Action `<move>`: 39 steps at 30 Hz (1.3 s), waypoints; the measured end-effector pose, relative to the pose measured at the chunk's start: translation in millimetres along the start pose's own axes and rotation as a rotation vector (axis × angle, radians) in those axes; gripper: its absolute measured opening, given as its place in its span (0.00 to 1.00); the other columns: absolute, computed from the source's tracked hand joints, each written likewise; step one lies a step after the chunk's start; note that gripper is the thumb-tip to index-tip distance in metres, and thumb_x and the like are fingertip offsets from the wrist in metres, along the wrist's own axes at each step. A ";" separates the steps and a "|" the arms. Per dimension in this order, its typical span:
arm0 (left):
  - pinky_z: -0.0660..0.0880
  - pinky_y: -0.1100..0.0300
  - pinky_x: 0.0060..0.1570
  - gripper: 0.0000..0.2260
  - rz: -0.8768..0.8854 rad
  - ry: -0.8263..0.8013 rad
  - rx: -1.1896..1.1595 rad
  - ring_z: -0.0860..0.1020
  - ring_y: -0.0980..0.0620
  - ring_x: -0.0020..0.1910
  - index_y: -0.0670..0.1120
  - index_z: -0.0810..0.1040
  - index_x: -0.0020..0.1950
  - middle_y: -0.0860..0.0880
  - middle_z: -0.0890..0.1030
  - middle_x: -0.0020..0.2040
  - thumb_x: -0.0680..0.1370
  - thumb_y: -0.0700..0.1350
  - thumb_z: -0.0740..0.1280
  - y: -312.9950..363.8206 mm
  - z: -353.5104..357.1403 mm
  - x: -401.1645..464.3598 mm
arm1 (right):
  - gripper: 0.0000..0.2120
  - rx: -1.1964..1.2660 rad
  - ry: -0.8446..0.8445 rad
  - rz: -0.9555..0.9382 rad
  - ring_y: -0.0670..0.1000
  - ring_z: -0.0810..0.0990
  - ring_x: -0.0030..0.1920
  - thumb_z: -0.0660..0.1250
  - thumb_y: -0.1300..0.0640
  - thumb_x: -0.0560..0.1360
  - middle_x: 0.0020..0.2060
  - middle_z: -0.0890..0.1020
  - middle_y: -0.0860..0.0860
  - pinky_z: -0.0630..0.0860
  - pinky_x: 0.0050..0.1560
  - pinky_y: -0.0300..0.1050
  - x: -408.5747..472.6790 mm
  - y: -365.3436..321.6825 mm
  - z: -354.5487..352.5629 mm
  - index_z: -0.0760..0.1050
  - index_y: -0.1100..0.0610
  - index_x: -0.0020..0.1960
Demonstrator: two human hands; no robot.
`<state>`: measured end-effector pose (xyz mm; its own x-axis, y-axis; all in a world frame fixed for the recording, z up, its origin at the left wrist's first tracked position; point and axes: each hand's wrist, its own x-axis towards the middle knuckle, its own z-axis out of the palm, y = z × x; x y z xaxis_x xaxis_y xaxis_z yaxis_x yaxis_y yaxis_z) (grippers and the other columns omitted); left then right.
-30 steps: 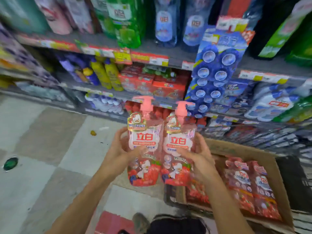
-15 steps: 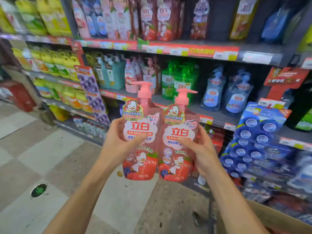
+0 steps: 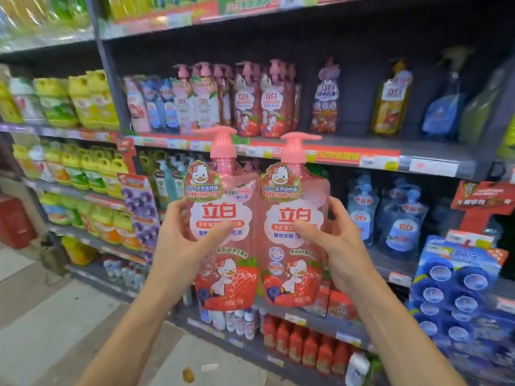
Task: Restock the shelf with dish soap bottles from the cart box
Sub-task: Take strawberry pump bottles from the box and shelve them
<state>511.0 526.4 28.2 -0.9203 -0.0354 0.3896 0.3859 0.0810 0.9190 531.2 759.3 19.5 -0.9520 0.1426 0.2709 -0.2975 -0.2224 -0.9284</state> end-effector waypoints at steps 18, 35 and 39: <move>0.80 0.44 0.54 0.34 0.212 -0.098 -0.103 0.84 0.49 0.50 0.48 0.72 0.62 0.50 0.85 0.51 0.61 0.60 0.75 -24.3 26.4 280.5 | 0.39 0.028 0.059 -0.226 0.57 0.86 0.52 0.83 0.60 0.59 0.52 0.87 0.53 0.83 0.46 0.50 249.2 -6.7 33.6 0.72 0.55 0.66; 0.80 0.56 0.47 0.29 0.392 -0.297 -0.395 0.84 0.50 0.52 0.48 0.71 0.62 0.51 0.85 0.52 0.64 0.55 0.75 -40.8 46.9 492.9 | 0.26 -0.142 0.213 -0.411 0.54 0.87 0.50 0.74 0.53 0.64 0.51 0.87 0.52 0.83 0.46 0.48 409.3 -29.2 71.8 0.76 0.54 0.61; 0.80 0.55 0.50 0.29 0.432 -0.325 -0.425 0.84 0.51 0.52 0.46 0.70 0.62 0.53 0.85 0.51 0.65 0.54 0.75 -43.6 56.3 531.3 | 0.25 -0.187 0.254 -0.456 0.55 0.87 0.50 0.74 0.53 0.65 0.51 0.87 0.52 0.83 0.47 0.51 439.3 -32.6 78.5 0.76 0.54 0.61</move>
<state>1.6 560.1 191.6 -0.6248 0.2181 0.7497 0.6533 -0.3799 0.6549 117.0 753.5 188.7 -0.6754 0.4179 0.6077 -0.6356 0.0880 -0.7670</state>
